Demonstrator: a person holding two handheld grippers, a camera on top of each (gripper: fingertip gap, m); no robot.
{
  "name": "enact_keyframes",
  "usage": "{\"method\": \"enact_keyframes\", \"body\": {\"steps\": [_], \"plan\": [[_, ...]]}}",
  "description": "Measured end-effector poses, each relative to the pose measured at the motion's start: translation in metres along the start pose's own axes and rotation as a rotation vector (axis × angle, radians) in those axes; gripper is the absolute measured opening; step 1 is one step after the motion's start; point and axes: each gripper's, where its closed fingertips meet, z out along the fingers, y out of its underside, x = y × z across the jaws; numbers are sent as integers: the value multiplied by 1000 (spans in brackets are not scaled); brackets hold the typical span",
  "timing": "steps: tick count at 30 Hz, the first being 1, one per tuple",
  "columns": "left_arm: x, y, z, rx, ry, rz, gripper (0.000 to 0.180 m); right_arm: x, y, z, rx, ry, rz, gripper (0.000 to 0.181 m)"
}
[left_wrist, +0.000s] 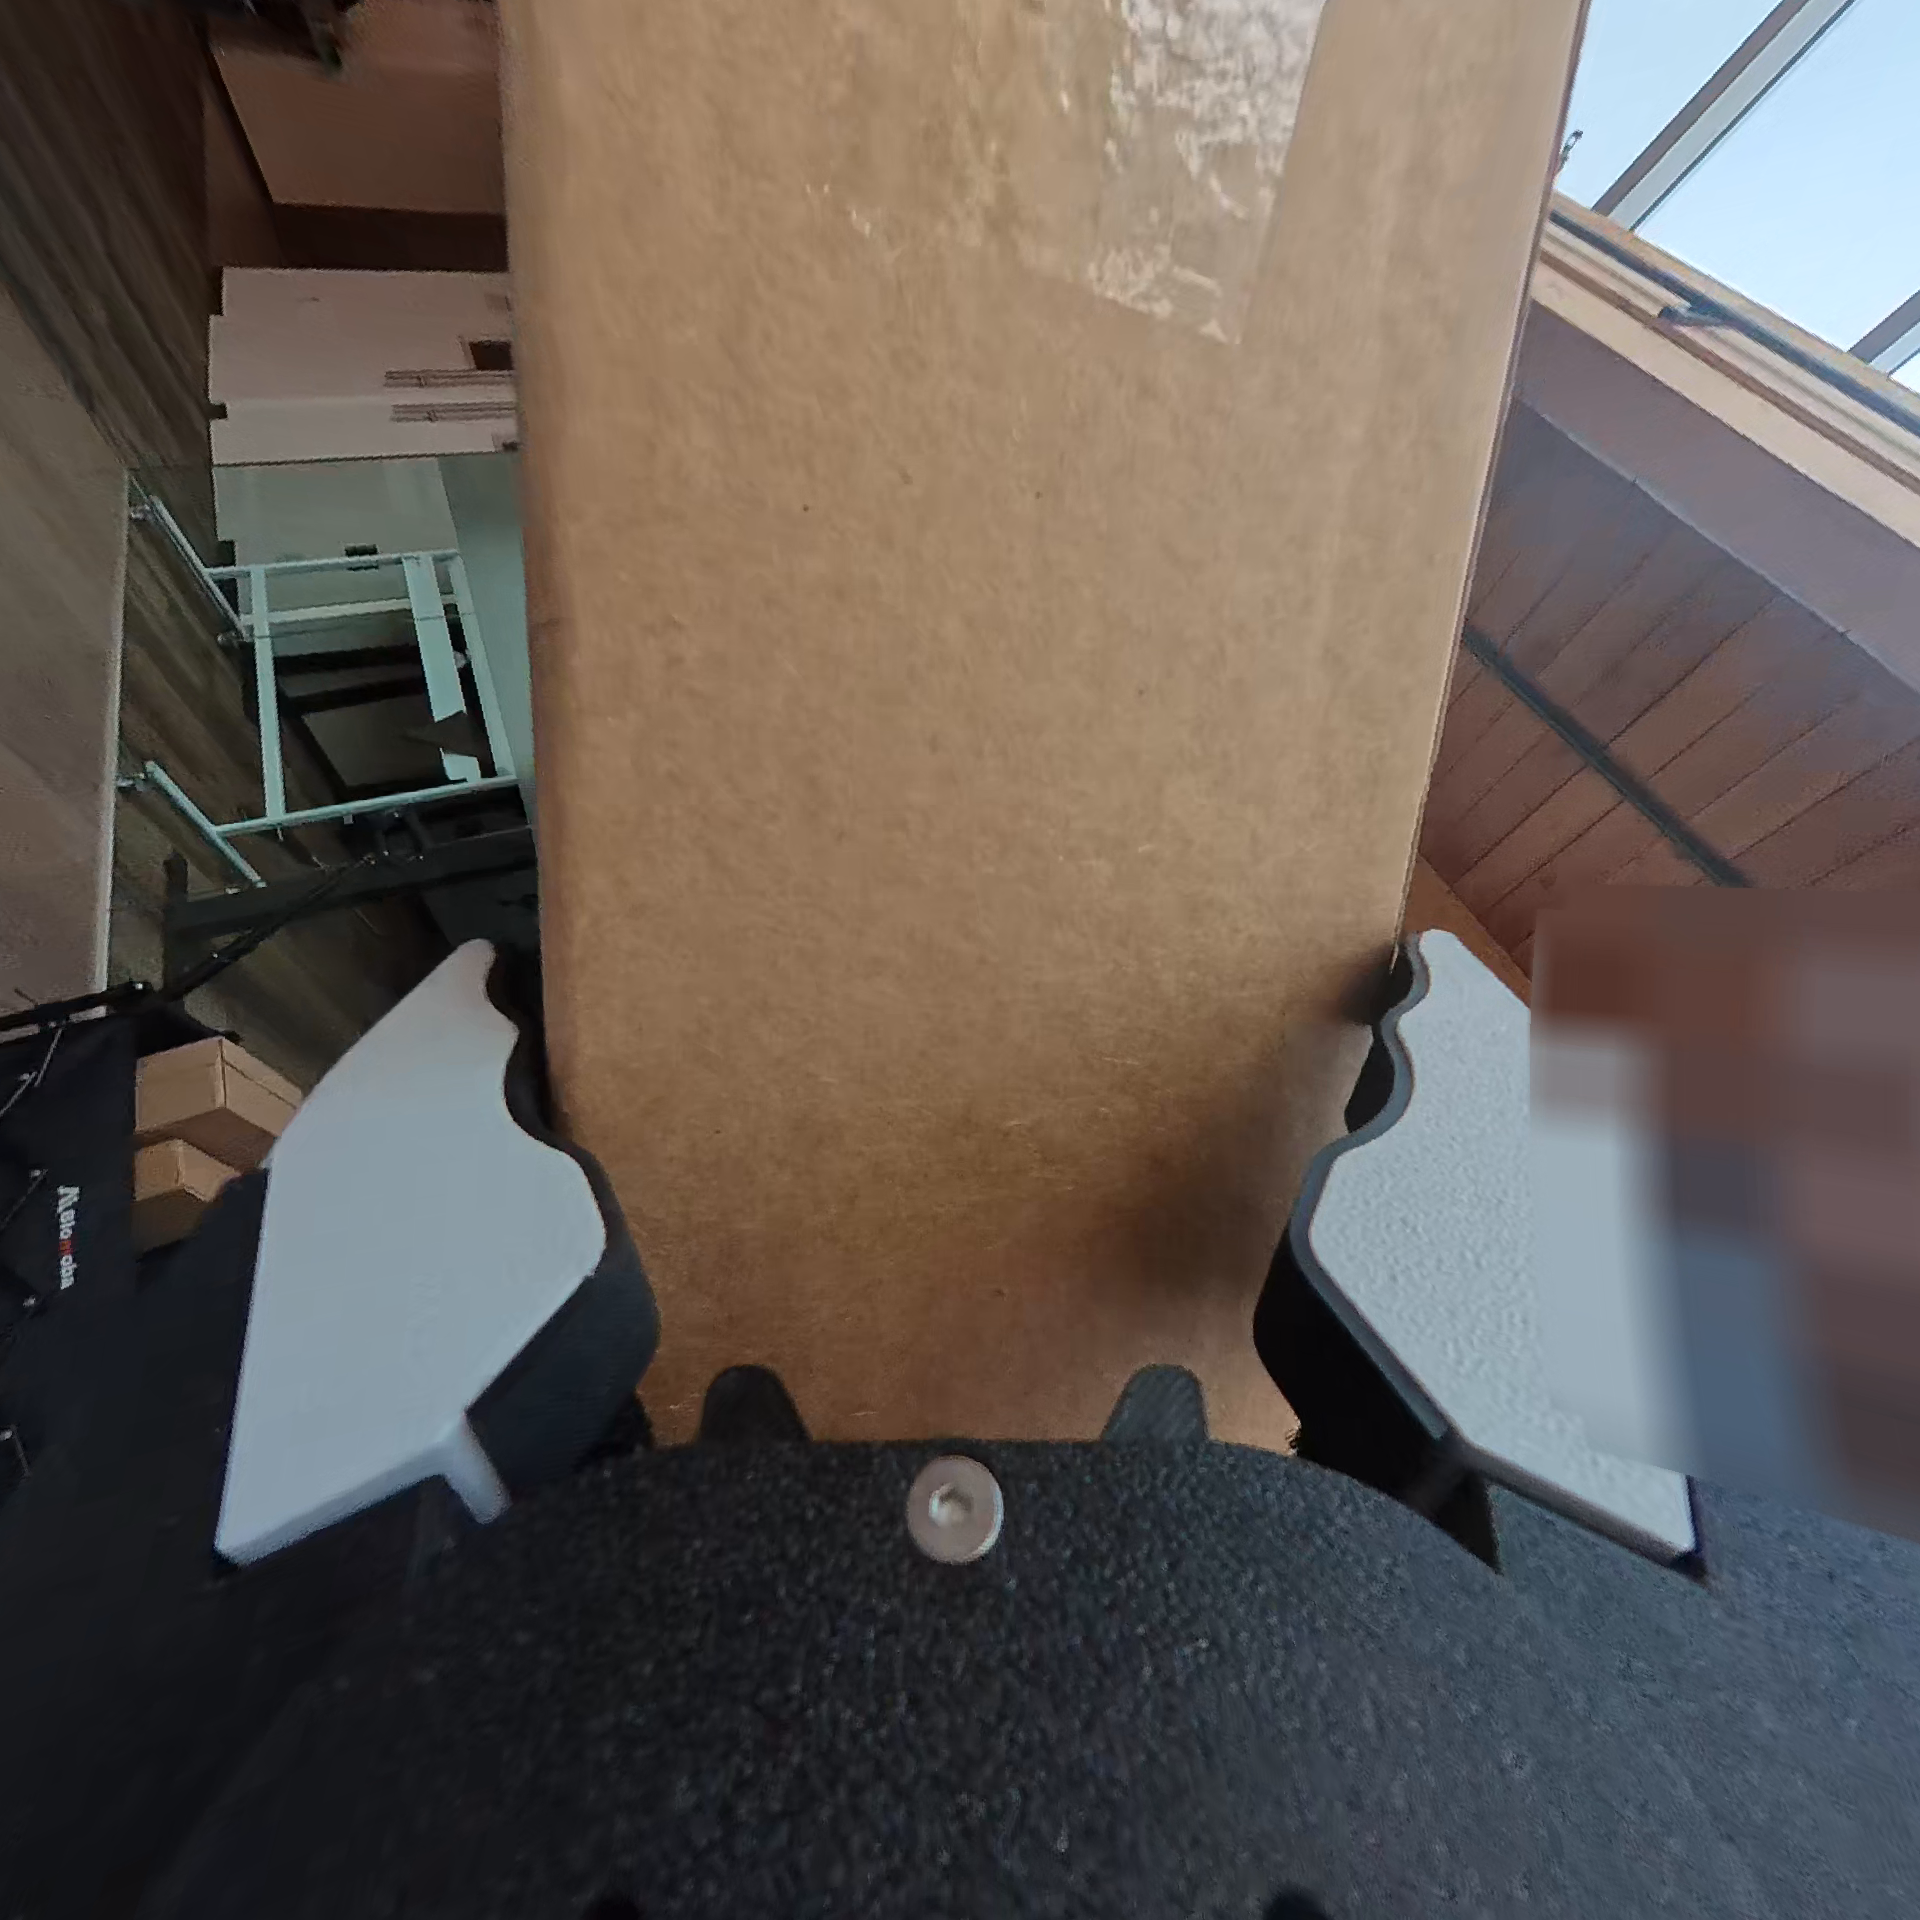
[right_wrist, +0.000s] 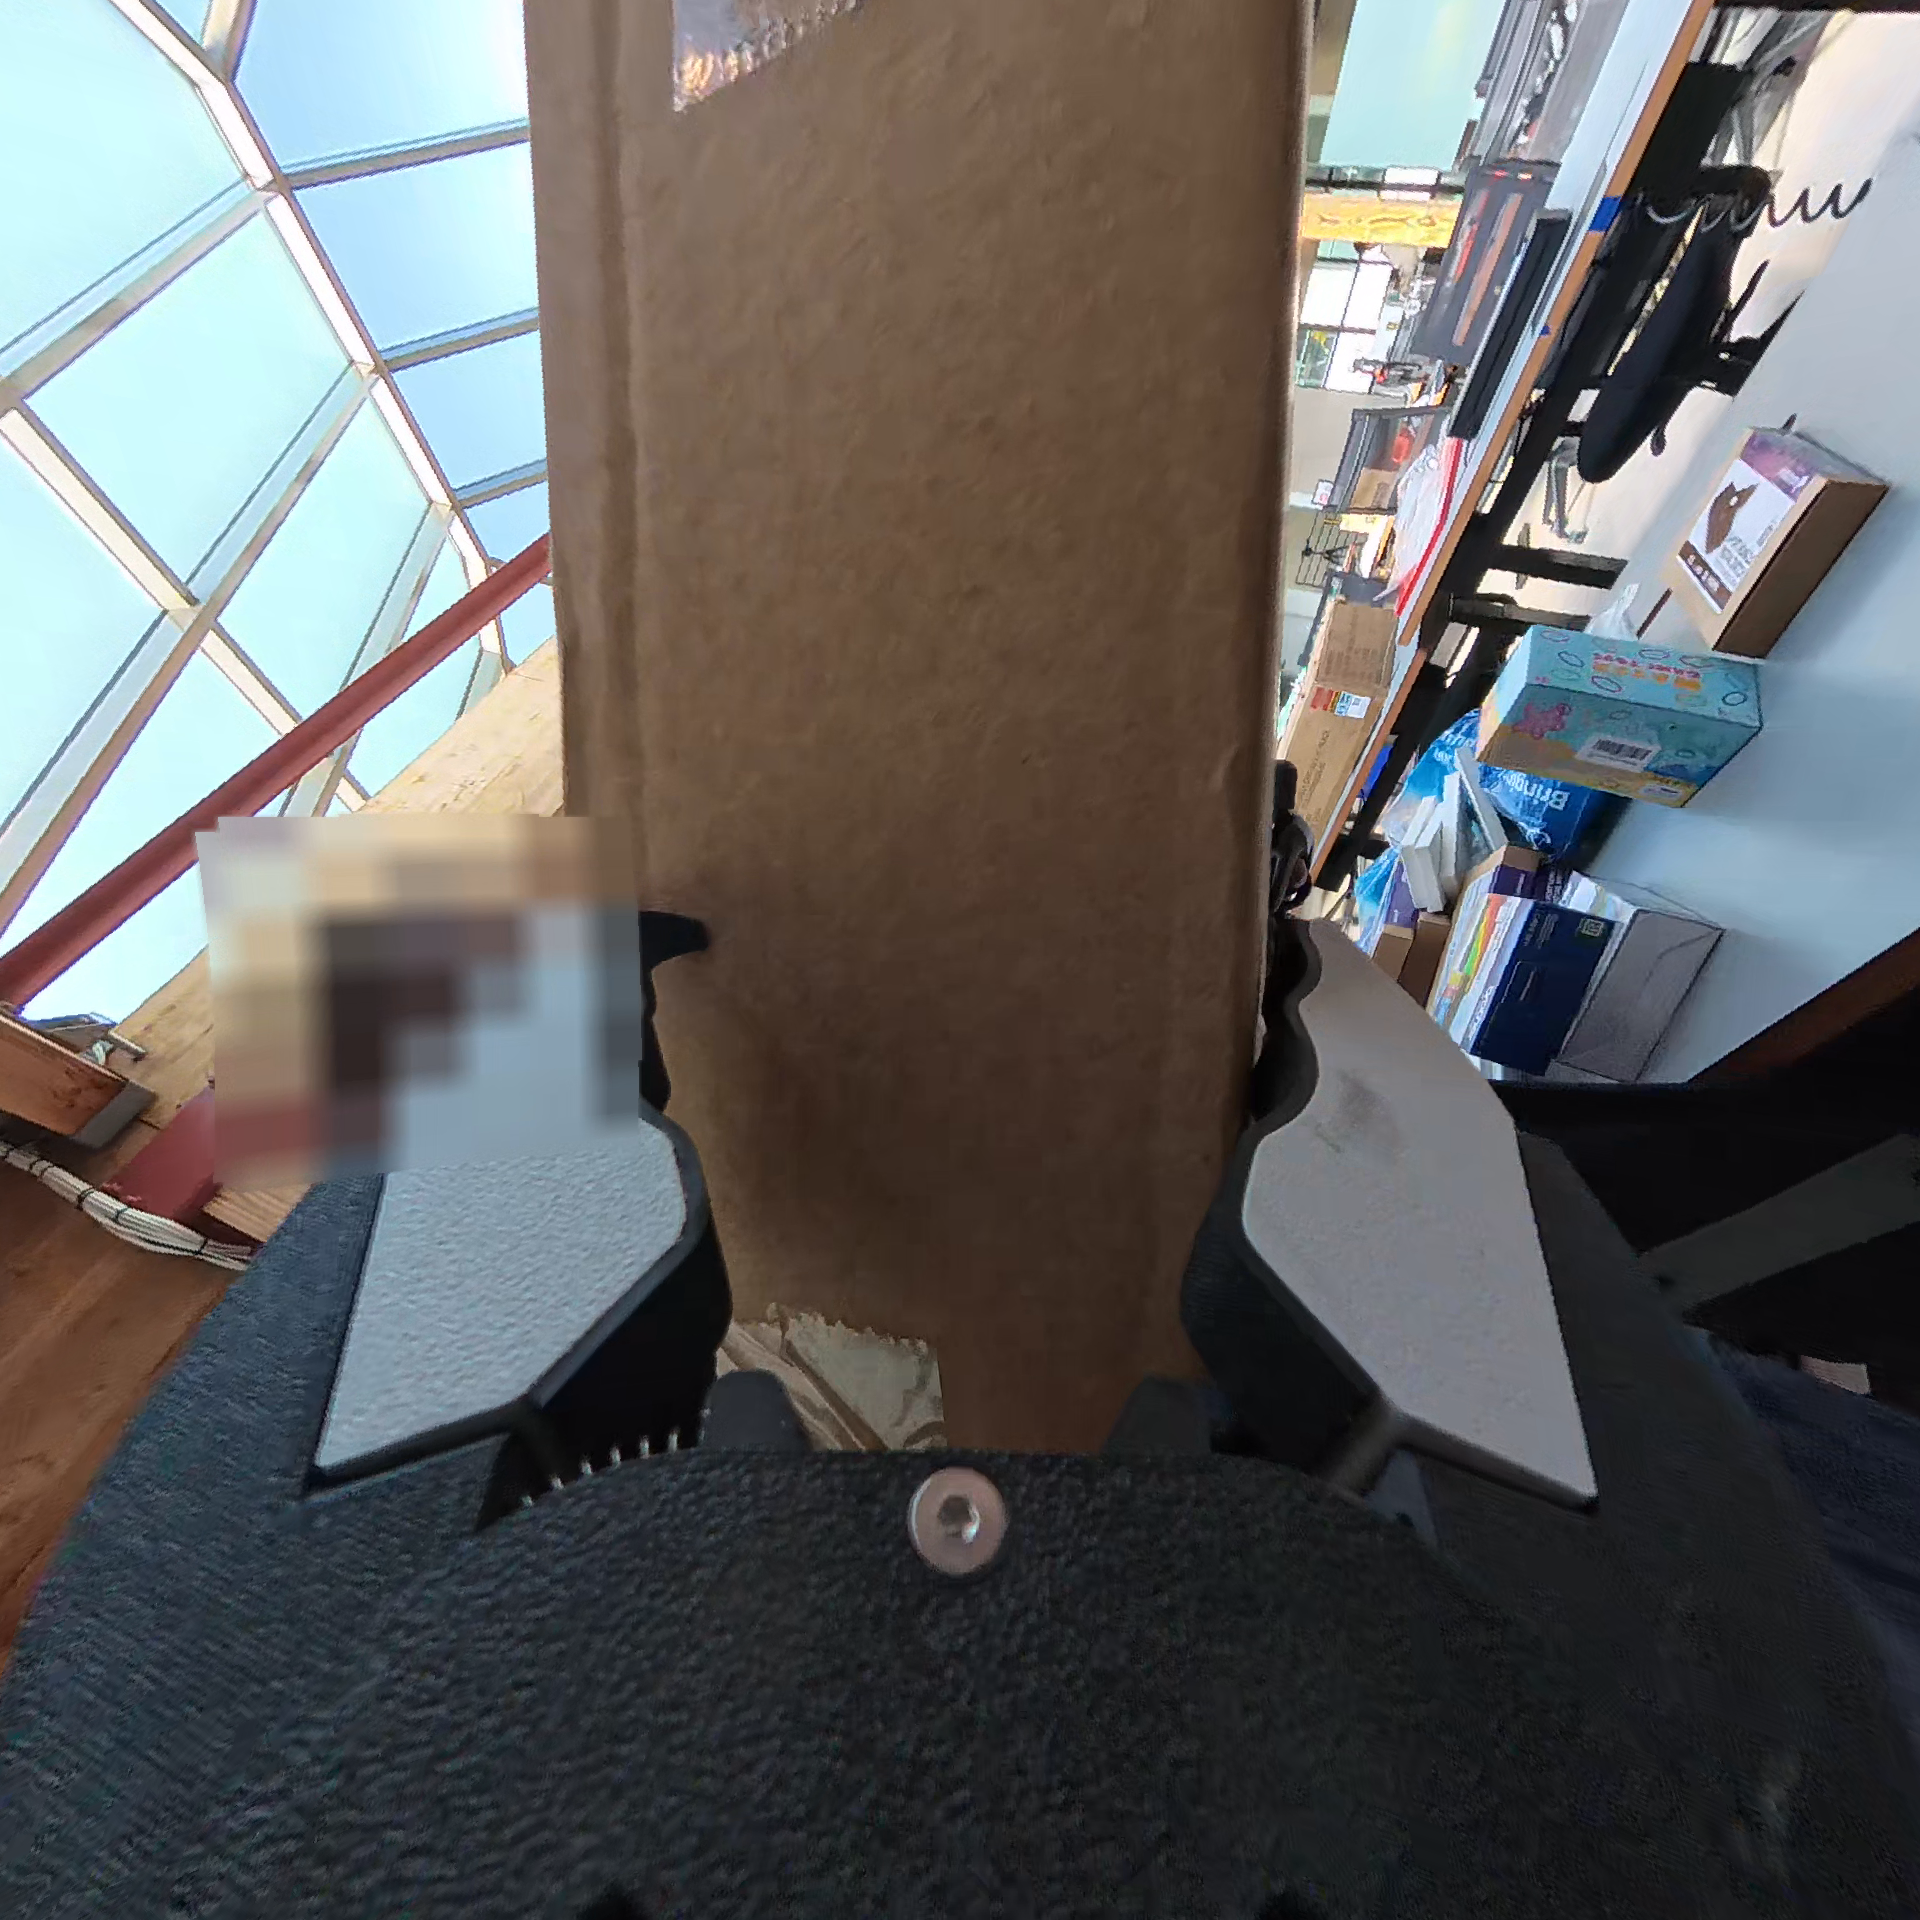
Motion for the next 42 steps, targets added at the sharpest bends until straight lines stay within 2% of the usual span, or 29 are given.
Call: {"method": "enact_keyframes", "body": {"steps": [11,21,29,34,42], "plan": [[-65,-101,-24,365,-7,6,147,114,-193,90,-220,110,188,112],[-129,-152,-59,826,-4,97,147,265,-338,224,-601,177,412,112],[-185,-115,-88,1222,-2,99,147,398,-346,303,-909,279,626,112],[-220,-96,-107,1386,12,42,146,466,-329,321,-1007,392,732,112],[-241,-73,-142,1575,-3,86,147,528,-298,380,-1160,441,615,108]]}}
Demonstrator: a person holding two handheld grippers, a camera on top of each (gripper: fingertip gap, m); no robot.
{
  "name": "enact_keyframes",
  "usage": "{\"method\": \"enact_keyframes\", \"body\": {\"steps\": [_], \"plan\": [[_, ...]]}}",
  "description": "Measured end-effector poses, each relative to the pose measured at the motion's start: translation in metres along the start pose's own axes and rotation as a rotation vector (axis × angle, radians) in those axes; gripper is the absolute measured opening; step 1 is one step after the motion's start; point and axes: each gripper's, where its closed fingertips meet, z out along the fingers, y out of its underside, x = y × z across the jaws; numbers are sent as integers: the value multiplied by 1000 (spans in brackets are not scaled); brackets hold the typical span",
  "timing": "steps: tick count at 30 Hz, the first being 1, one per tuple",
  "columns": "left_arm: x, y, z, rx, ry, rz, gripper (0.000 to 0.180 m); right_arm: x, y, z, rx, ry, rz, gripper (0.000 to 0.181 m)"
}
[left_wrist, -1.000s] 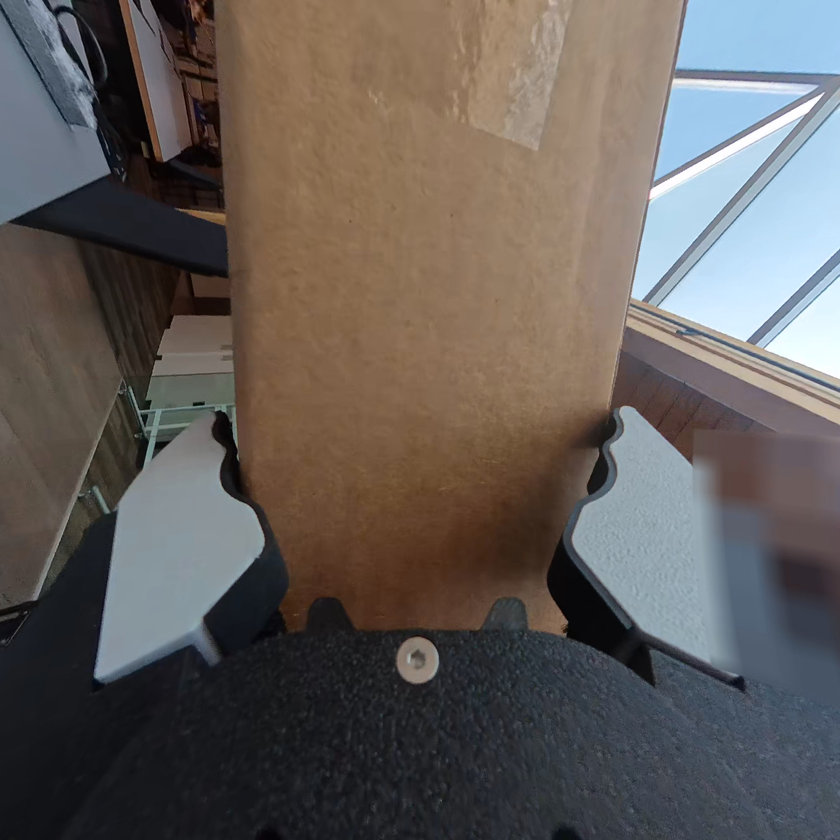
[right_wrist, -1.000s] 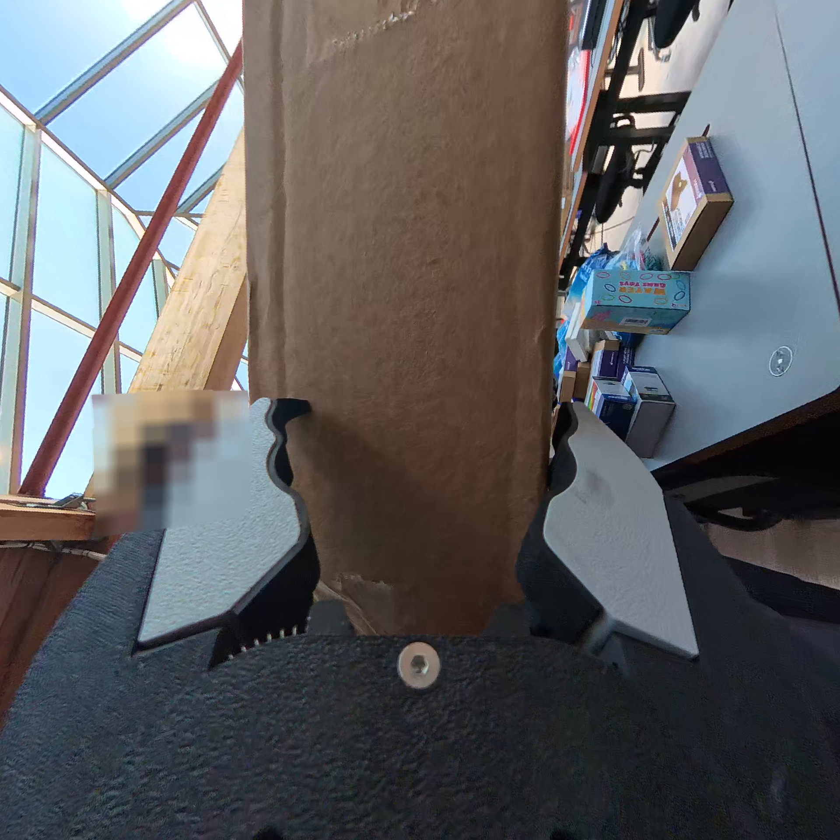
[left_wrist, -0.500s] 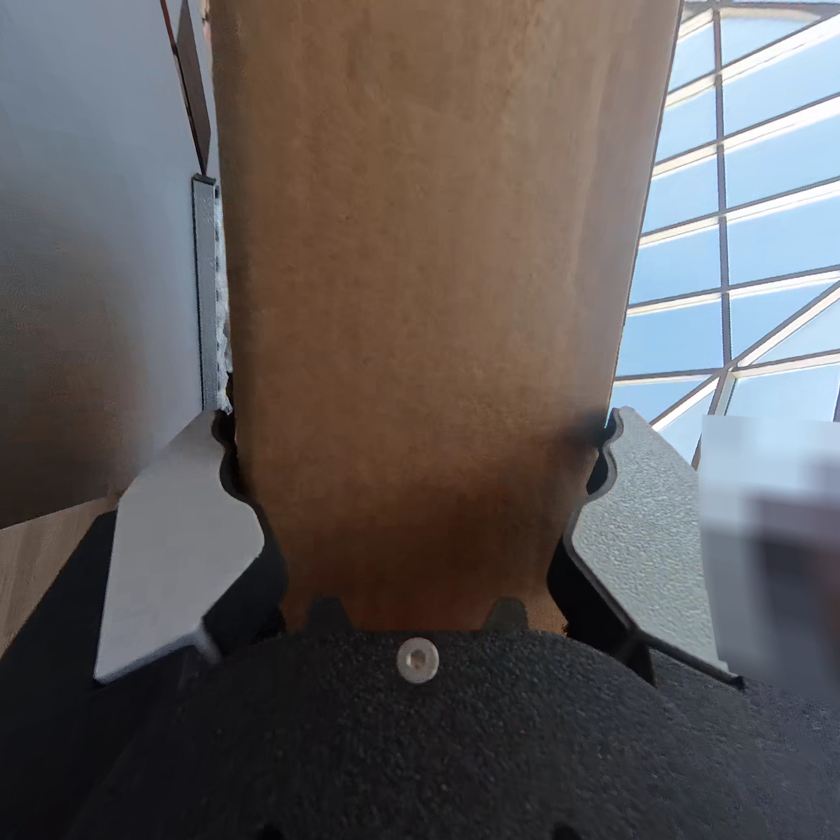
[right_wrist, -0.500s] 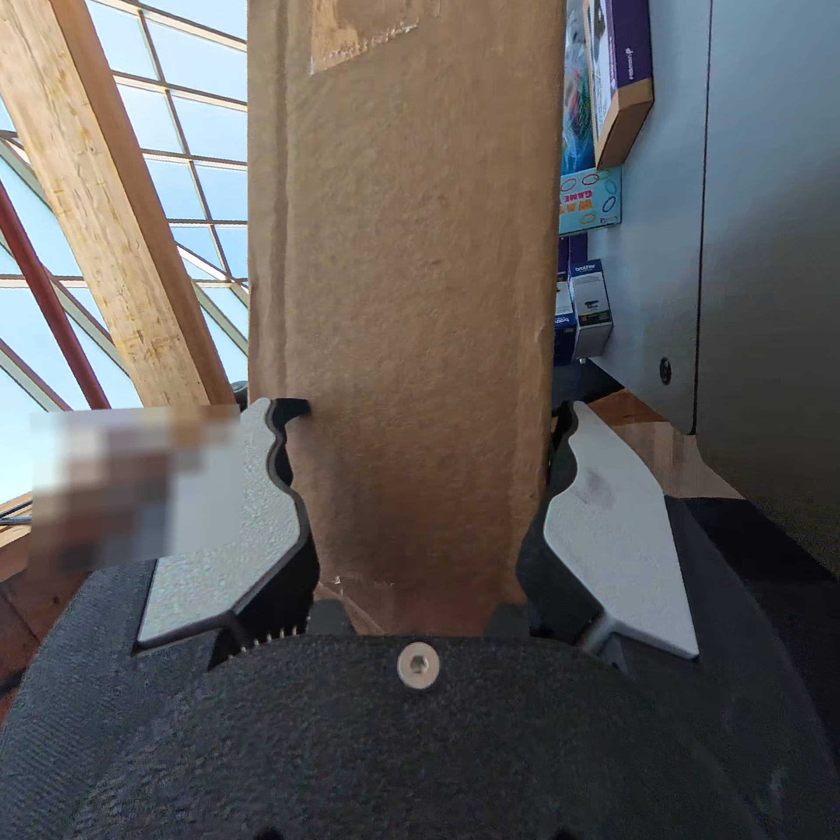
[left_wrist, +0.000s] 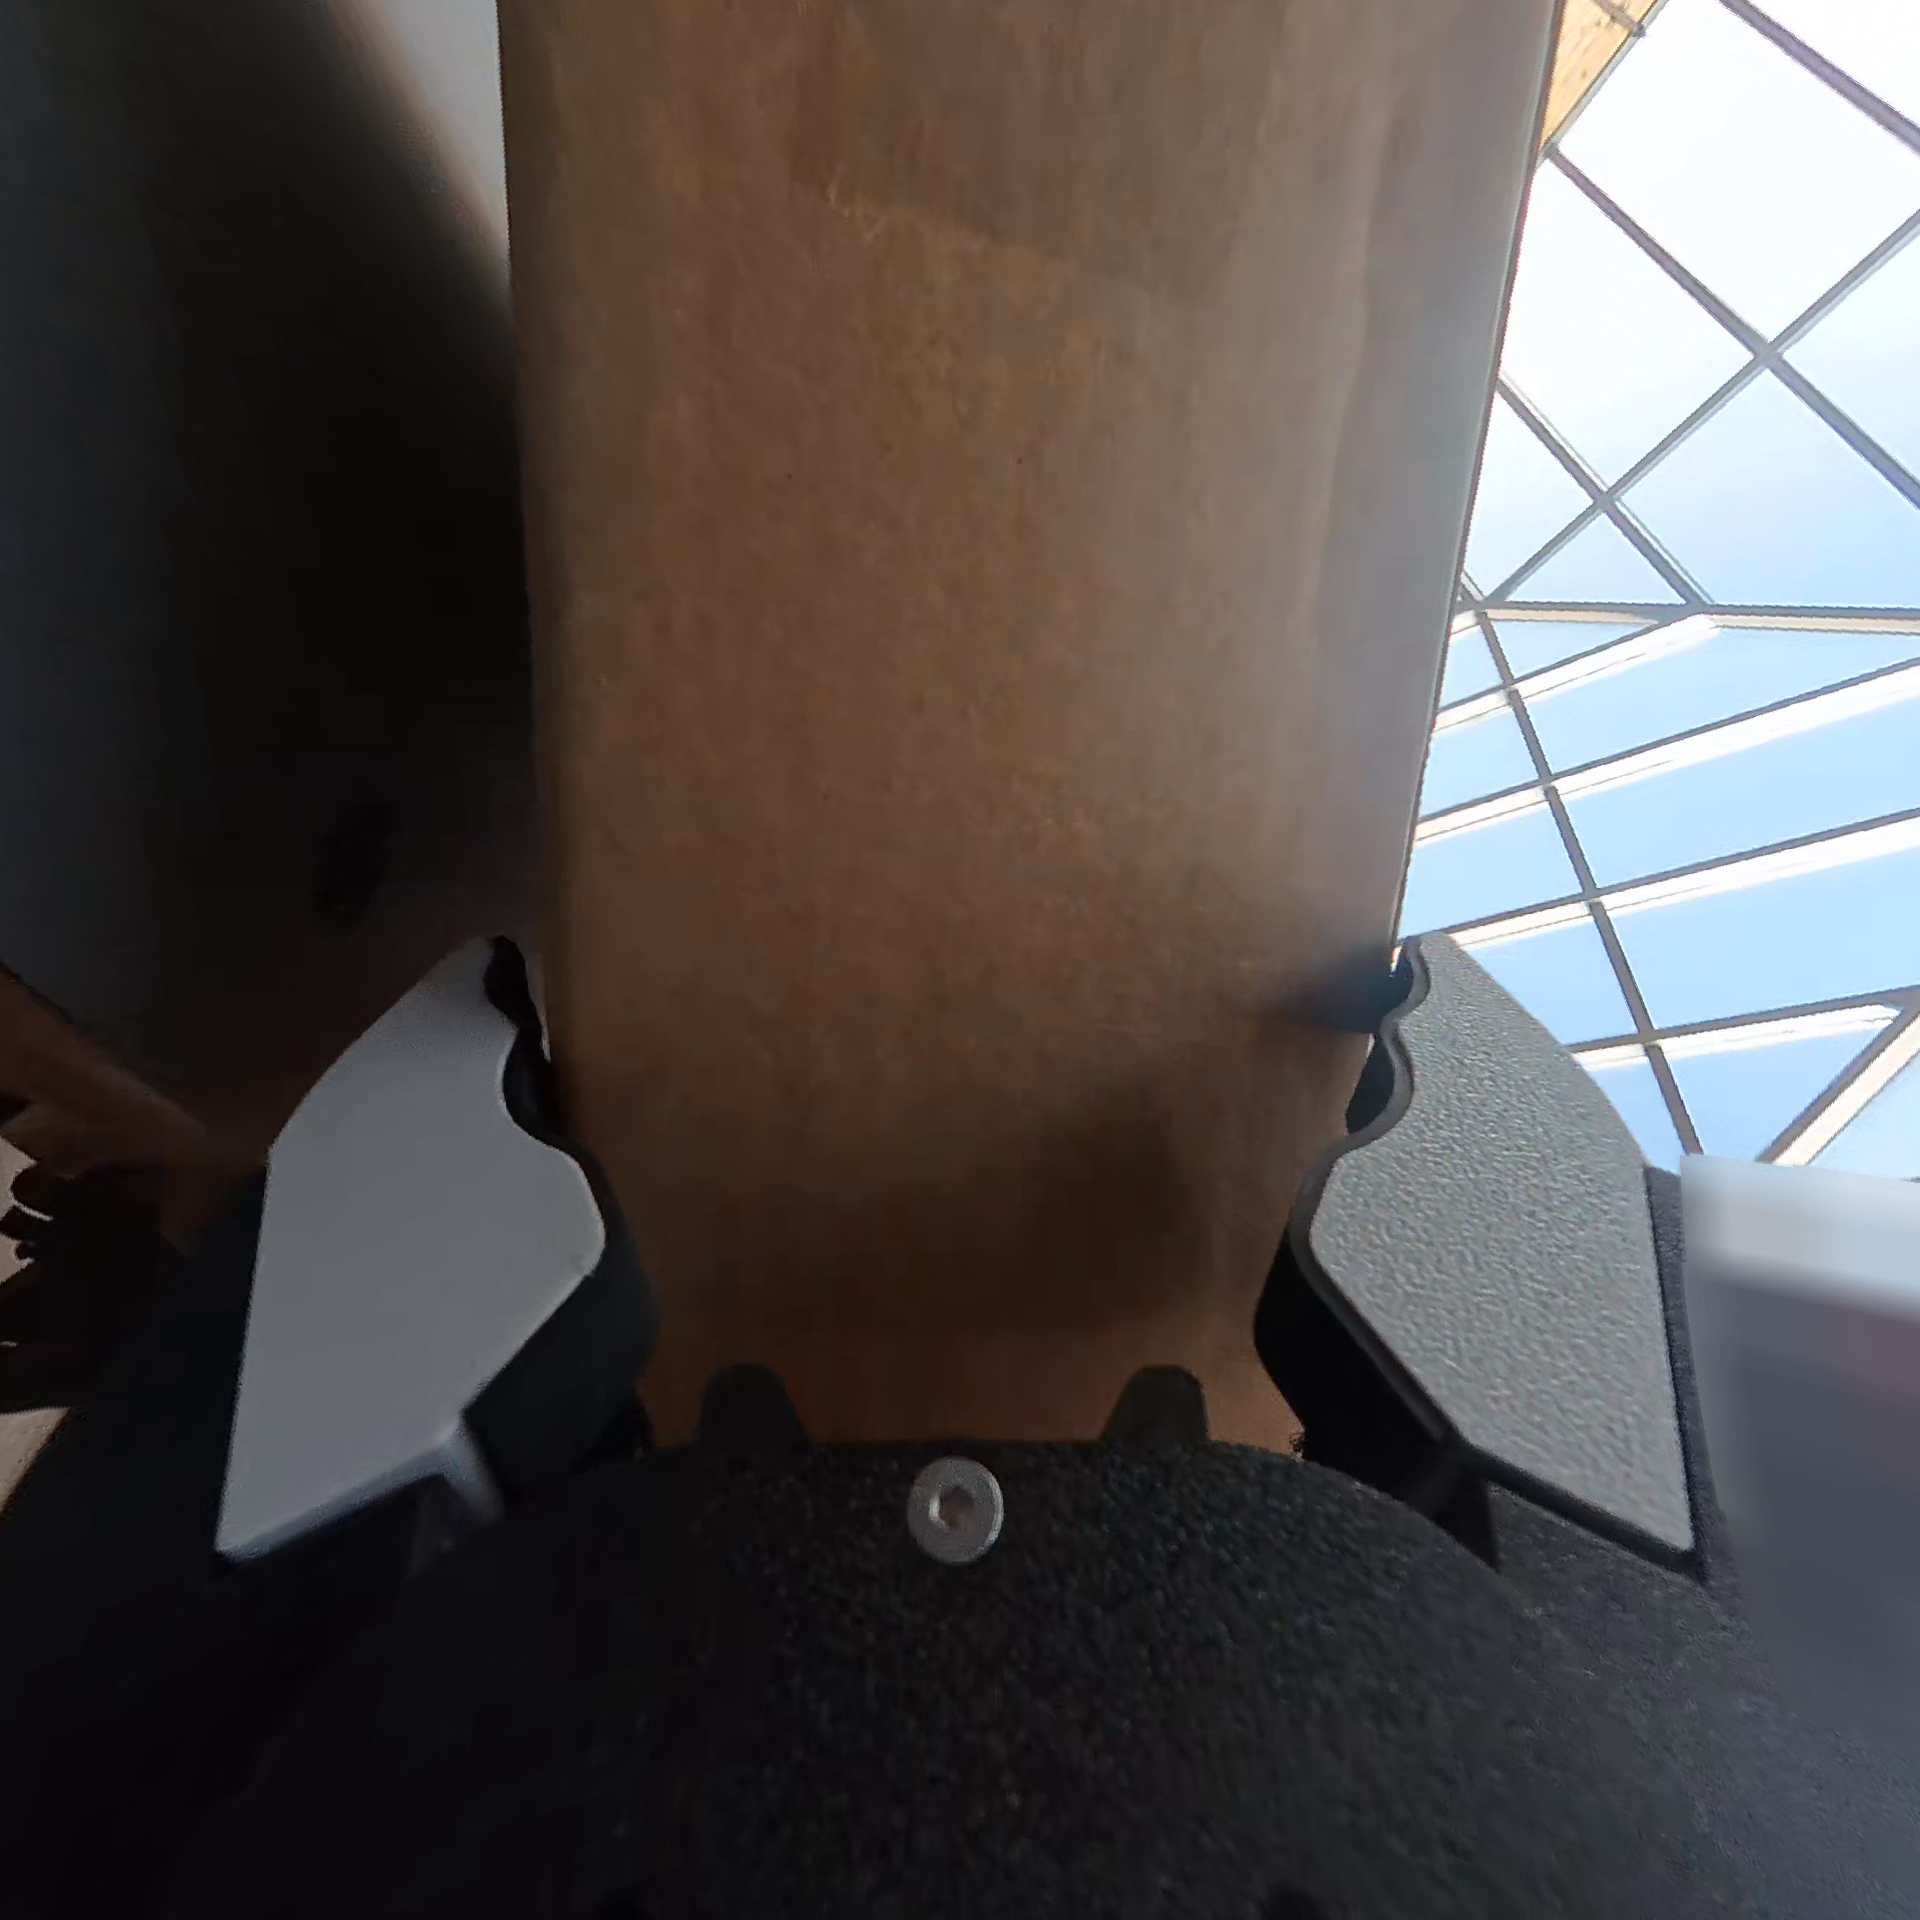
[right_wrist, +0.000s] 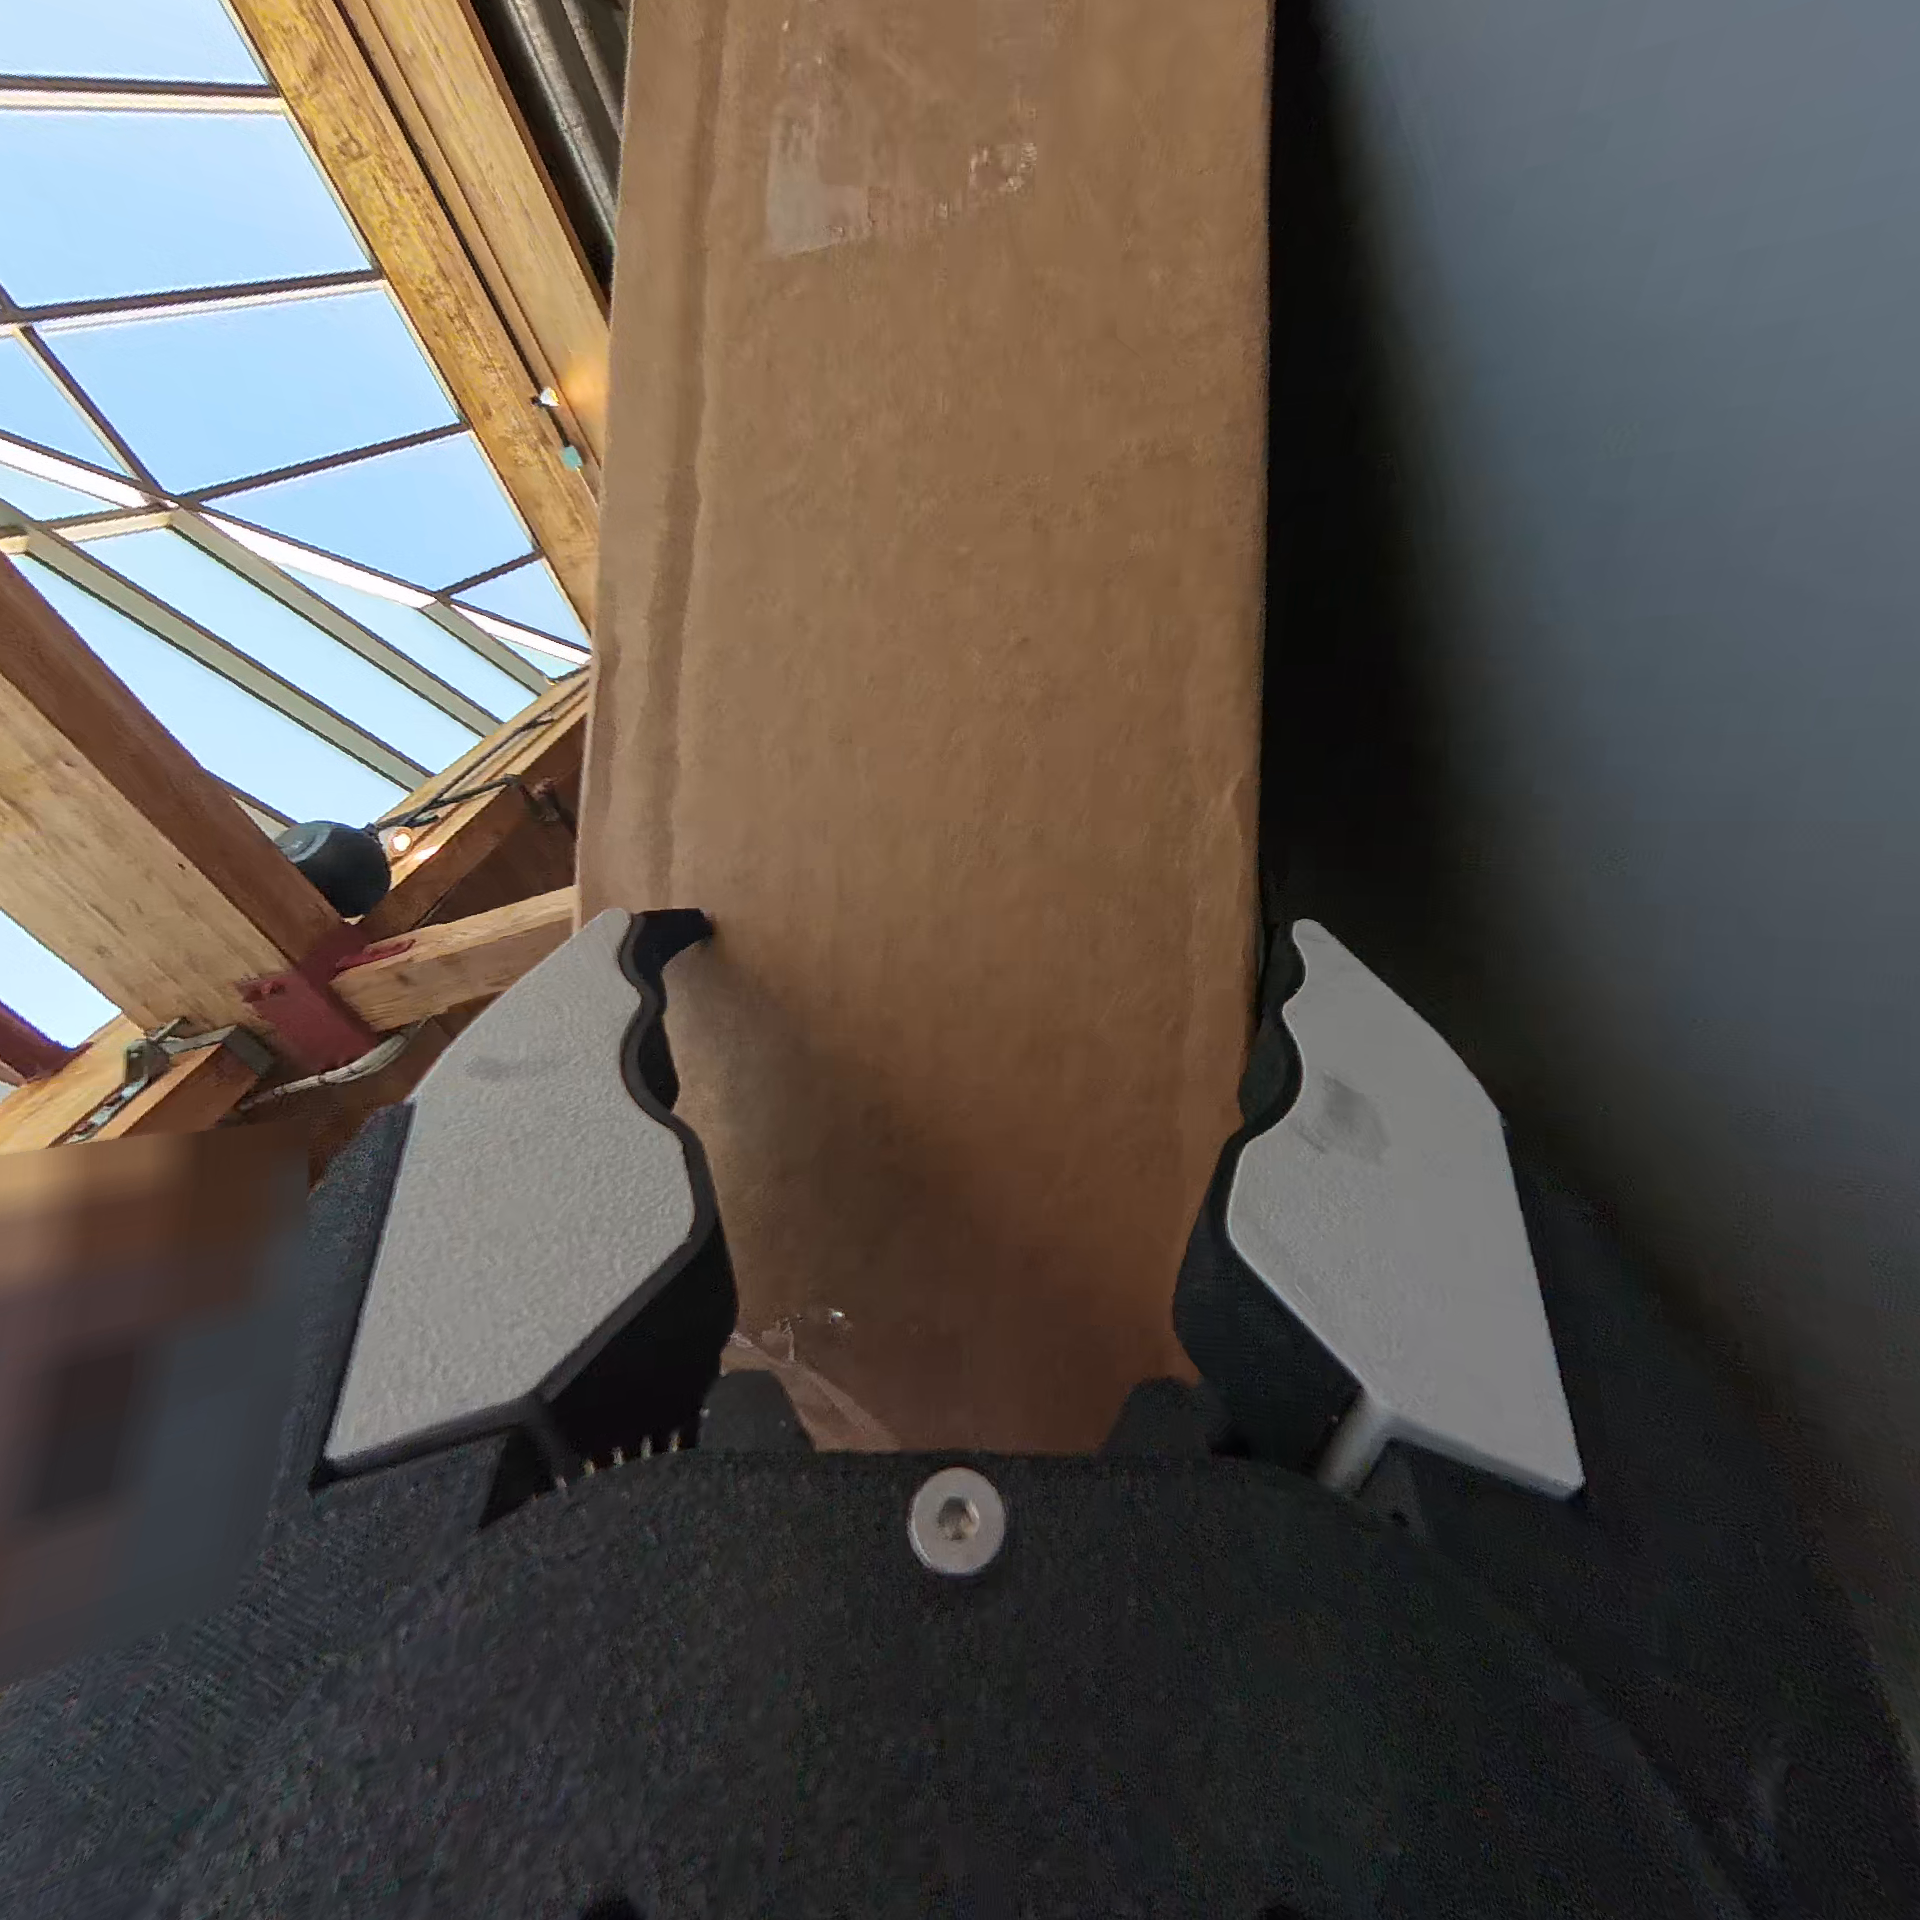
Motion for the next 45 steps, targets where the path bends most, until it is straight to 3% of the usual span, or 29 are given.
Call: {"method": "enact_keyframes", "body": {"steps": [3,5,8,9,14,19,22,25,27,29,32,33,34,37,45], "plan": [[-17,-19,-10,119,-67,63,146,-1,-25,15,-18,66,-76,107],[-37,-17,-10,102,-235,196,148,5,-41,18,0,152,-153,107],[-59,-21,-15,93,-358,267,140,10,-59,15,53,209,-179,66],[-59,-22,-14,95,-356,271,140,9,-61,15,55,201,-179,66],[-60,-16,-10,-2,-440,269,145,-12,-53,10,60,171,-313,68],[-61,-4,-14,-162,-527,312,142,-72,-18,-33,264,100,-555,72],[-51,0,-21,-216,-524,383,126,-72,32,-64,365,240,-668,75],[-31,6,-21,-283,-503,597,122,-31,93,-80,442,512,-729,76],[-21,3,-19,-302,-521,803,117,4,132,-71,469,617,-711,77],[-22,-1,-16,-333,-566,901,117,33,163,-39,493,577,-614,82],[-35,-9,-14,-390,-651,929,119,59,177,25,500,481,-481,81],[-37,-10,-13,-413,-663,917,119,59,173,43,510,490,-476,96],[-39,-12,-12,-434,-674,905,118,63,164,51,525,580,-472,99],[-38,-13,-15,-486,-682,881,118,60,139,63,484,690,-509,112],[-21,-12,-25,-470,-569,768,107,33,63,94,230,718,-624,109]]}}
